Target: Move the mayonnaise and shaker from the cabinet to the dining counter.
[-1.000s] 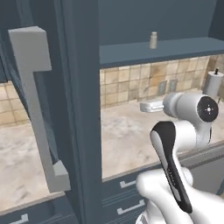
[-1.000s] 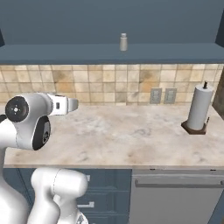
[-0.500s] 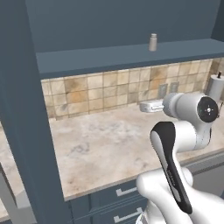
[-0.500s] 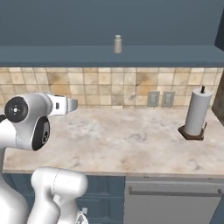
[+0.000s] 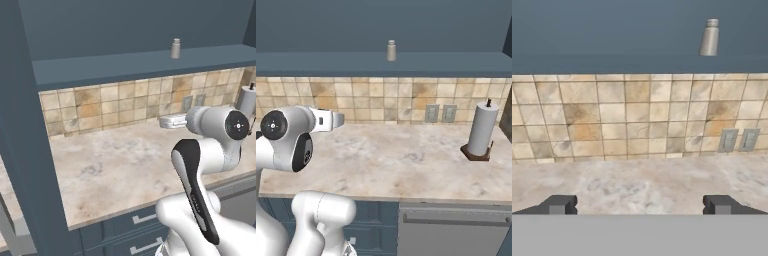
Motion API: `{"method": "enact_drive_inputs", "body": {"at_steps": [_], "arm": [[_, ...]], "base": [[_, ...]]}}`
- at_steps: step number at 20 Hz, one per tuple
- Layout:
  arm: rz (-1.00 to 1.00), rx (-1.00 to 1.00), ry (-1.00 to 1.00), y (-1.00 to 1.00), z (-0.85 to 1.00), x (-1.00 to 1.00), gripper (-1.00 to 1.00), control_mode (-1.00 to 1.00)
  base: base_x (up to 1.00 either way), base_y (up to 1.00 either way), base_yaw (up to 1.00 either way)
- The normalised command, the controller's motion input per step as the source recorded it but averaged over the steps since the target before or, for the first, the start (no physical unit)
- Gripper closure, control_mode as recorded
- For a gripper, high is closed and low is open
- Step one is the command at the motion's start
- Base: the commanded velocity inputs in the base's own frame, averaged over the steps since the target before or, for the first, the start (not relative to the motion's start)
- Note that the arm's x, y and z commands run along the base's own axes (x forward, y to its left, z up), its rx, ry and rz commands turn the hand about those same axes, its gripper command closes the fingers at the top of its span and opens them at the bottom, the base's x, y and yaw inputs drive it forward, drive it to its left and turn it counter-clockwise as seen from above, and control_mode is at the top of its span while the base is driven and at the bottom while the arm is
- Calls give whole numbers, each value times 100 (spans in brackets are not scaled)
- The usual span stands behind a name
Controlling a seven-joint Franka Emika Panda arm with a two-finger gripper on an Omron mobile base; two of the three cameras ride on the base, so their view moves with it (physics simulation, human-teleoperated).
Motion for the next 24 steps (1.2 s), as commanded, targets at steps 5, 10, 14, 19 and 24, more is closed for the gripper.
{"method": "enact_drive_inputs", "body": {"at_steps": [5,10,14,19,24], "arm": [[0,0,0,0,0,0,-100,100],[-5,-13,13,-13,50,-13,-100,-100],[-13,-18,21,-13,57,-12,-100,-100],[-9,-12,4,-23,33,-14,-100,-100],[-7,-1,-1,-55,11,-6,-100,-100]], "base": [[0,-2,0],[0,0,0],[0,0,0],[0,0,0],[0,0,0]]}}
